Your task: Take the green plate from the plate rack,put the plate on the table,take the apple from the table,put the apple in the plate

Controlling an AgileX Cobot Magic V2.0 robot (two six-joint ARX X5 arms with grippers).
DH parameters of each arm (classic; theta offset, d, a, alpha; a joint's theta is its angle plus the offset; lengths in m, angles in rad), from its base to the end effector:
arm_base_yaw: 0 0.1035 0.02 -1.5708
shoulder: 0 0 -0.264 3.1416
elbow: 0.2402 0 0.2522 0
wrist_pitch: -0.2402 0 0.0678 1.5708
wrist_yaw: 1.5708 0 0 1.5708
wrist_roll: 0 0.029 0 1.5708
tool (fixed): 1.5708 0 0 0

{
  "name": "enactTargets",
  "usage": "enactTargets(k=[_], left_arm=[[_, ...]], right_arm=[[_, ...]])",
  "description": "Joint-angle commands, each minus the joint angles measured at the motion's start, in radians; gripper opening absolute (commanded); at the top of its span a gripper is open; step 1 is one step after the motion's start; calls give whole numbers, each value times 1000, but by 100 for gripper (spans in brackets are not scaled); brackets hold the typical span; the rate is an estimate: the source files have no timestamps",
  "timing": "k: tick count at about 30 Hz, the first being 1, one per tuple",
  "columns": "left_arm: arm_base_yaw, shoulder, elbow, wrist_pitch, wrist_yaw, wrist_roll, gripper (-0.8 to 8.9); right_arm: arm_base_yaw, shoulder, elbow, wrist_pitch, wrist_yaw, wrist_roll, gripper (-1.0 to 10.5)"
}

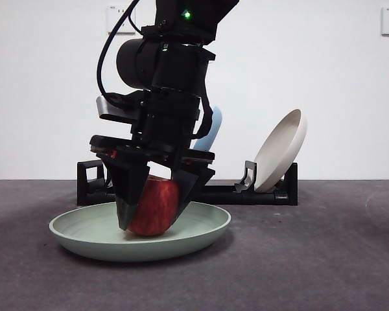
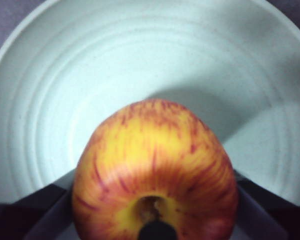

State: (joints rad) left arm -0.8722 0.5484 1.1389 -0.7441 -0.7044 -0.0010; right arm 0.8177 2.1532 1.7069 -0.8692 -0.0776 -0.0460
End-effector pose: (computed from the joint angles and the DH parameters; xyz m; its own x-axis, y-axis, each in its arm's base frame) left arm 0.0489 -0.0290 0.4136 0.9802 -0.1601 -0.1166 0.1718 0.9802 0.0981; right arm 0.2969 0.3200 0.1788 0.1156 0.2367 -0.9647 -0.7704 0.6344 0.0633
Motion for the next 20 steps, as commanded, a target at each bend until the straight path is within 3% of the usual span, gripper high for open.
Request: enactTargets(k=[1, 4, 7, 20], left_arm=[[3, -1, -6, -8, -1, 0, 369], [3, -1, -6, -17, -1, 0, 369], [3, -1, -6, -22, 0, 0, 369], [3, 13, -6, -20, 23, -3, 369]], right_arm=[[4, 20, 0, -3, 1, -4, 508], [4, 20, 0, -3, 1, -3, 514], [3, 20, 0, -3, 0, 5, 606], [2, -117, 0, -54, 2, 11, 599]])
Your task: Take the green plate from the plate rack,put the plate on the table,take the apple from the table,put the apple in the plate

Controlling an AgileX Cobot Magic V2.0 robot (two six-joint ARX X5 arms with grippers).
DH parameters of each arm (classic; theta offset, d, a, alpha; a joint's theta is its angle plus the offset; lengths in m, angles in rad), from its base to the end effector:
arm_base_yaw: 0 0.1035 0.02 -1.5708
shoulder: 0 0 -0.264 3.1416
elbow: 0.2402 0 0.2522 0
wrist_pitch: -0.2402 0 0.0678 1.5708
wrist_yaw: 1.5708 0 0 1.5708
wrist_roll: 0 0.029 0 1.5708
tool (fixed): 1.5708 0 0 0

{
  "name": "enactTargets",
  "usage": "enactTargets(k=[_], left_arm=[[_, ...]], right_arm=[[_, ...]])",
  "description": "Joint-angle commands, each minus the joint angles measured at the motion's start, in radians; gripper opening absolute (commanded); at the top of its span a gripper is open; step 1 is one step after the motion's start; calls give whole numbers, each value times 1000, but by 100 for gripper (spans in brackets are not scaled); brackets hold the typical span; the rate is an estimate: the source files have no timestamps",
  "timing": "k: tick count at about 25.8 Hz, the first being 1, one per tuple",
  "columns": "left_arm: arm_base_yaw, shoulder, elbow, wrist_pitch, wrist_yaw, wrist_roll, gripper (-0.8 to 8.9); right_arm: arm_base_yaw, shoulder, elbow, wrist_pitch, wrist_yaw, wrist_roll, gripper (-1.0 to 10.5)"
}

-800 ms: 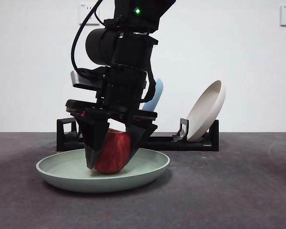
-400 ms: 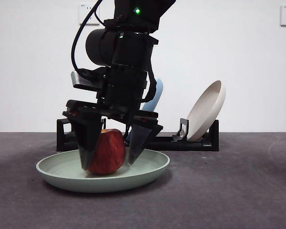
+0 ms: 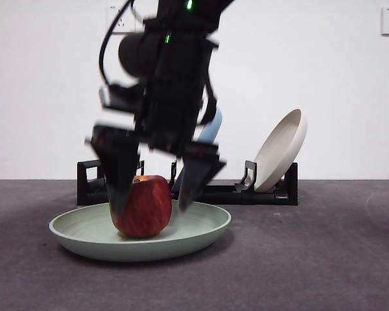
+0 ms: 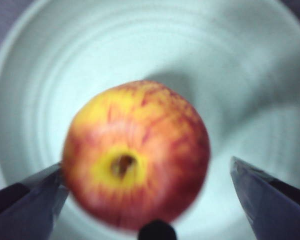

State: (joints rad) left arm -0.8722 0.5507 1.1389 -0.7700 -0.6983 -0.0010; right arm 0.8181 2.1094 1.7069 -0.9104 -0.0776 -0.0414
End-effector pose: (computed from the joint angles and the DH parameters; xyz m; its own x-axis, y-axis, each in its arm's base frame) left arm 0.0490 -0.0294 0.4112 0.9768 -0.1634 -0.1385 0.1797 0.9769 0.1153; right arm 0.2916 0.3146 0.1959 0.1173 0.2386 -0.9640 -0.7679 0.6373 0.0643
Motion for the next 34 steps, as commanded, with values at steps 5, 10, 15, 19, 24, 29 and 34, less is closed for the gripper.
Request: enactTargets(k=[5, 10, 15, 19, 24, 29, 34], left_arm=[[3, 64, -6, 11, 111, -3, 368], [3, 158, -6, 32, 187, -2, 368], [3, 248, -6, 39, 248, 3, 106], [3, 303, -6, 37, 259, 7, -8], [6, 326, -6, 30, 257, 39, -9], [38, 325, -6, 42, 259, 51, -9], [43, 302, -25, 96, 259, 55, -9]], right_arm=[[0, -208, 0, -82, 6, 5, 598], [-23, -360, 0, -179, 8, 2, 567], [-65, -497, 0, -250, 9, -13, 176], [-108, -584, 0, -295, 10, -48, -18], [-160, -668, 0, -302, 8, -54, -17], [-191, -782, -8, -246, 8, -53, -17], [-191, -921, -191, -74, 39, -31, -17]])
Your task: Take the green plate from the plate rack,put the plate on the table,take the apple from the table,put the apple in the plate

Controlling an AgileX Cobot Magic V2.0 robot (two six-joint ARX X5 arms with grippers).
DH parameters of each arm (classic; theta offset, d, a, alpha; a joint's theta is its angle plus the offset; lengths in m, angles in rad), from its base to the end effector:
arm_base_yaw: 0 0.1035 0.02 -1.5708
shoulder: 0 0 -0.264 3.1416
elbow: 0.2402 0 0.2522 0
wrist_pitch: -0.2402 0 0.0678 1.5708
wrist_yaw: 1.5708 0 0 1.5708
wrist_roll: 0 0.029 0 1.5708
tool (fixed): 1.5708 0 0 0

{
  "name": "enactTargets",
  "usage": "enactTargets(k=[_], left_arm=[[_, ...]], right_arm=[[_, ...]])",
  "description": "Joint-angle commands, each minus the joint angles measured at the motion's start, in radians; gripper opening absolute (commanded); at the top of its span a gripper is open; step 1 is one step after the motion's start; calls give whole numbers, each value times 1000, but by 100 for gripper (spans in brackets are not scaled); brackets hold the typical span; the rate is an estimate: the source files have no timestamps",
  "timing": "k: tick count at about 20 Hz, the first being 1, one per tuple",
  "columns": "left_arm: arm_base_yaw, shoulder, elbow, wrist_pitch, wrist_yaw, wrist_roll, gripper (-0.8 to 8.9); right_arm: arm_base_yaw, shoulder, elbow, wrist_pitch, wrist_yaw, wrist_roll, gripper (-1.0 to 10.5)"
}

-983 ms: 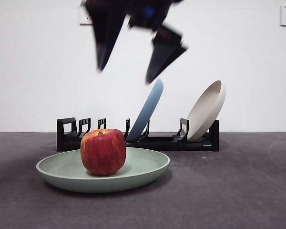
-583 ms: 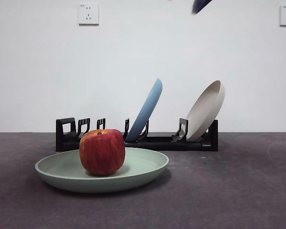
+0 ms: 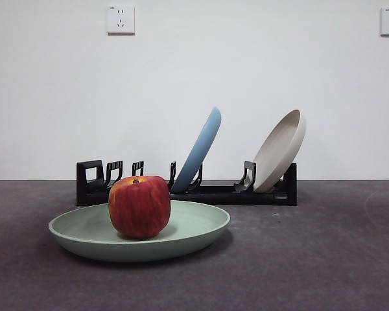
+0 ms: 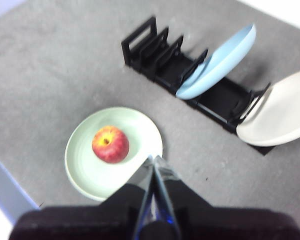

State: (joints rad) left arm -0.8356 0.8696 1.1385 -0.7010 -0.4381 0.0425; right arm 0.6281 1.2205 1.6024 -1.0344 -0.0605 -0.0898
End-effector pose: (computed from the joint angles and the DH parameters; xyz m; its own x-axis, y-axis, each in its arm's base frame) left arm 0.1133 -0.1069 0.3887 0.8662 -0.3254 -0.3792 0.4248 0.8791 0.2161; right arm 0.1699 0.1255 0.4397 0.6062 0.5150 -0.6061 -0.6669 0.7443 -0.0347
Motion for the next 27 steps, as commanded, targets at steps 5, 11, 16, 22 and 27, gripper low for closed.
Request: enactTargets(k=[5, 11, 16, 22, 27], left_arm=[[7, -187, -310, 254, -2, 8, -9], [7, -356, -653, 403, -12, -150, -9], [6, -367, -707, 464, -2, -181, -4], [6, -367, -707, 452, -3, -176, -3], [6, -367, -707, 440, -3, -176, -3]], right_arm=[[0, -251, -551, 430, 96, 105, -17], [31, -447, -982, 758, 221, 198, -17], [48, -503, -1071, 839, 272, 227, -16], [48, -504, -1071, 838, 273, 241, -16], [48, -504, -1071, 838, 273, 241, -16]])
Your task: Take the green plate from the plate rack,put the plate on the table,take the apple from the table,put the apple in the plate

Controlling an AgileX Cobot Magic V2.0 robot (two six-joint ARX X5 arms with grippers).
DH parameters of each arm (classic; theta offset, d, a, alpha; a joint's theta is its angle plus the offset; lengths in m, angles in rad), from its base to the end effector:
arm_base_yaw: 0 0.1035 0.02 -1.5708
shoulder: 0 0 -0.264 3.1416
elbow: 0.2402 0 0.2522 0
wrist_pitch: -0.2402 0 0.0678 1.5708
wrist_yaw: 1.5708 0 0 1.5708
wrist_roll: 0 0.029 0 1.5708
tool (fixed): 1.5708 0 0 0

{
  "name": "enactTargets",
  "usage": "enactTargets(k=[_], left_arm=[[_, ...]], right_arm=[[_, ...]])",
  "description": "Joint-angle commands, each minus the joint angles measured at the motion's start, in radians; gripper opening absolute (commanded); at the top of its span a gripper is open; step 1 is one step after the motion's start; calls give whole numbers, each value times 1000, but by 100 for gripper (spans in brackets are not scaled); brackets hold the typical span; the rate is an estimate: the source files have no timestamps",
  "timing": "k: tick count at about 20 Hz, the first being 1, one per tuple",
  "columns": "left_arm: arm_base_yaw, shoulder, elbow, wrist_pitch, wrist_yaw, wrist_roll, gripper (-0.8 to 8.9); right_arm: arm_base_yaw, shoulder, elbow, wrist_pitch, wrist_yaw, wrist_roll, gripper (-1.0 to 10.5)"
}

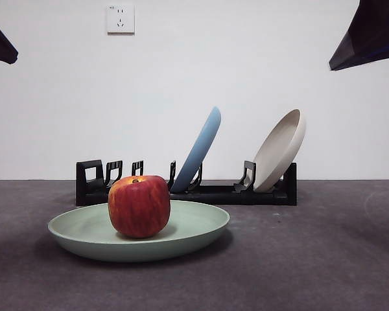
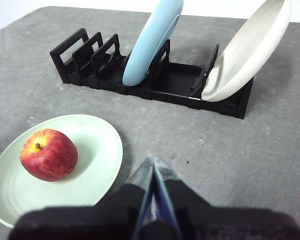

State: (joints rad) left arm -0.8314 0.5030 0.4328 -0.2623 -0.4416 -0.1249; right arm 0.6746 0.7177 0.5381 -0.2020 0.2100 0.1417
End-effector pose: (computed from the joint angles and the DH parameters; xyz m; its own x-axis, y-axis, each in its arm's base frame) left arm 0.0942 -0.0848 0.2427 0.8916 -0.3434 -0.2951 0.3653 0.9307 0.0207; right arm 0.1304 0.0965 0.2566 0.8391 0.4041 -0.3642 -0.4141 0.9086 0.0542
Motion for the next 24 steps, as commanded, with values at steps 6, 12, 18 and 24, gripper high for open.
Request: enactTargets(k=[6, 12, 18, 24], left_arm=[[172, -60, -2, 3, 94, 46, -3], [670, -138, -12, 6, 445, 50, -3], [873, -285, -145, 10, 499, 95, -3], [887, -410, -357, 136, 499, 101, -3]], right_arm=[[2, -1, -7, 5, 2, 10, -16], [0, -1, -7, 5, 5, 9, -16], [0, -1, -7, 4, 5, 8, -16], [0, -1, -7, 3, 5, 8, -16]])
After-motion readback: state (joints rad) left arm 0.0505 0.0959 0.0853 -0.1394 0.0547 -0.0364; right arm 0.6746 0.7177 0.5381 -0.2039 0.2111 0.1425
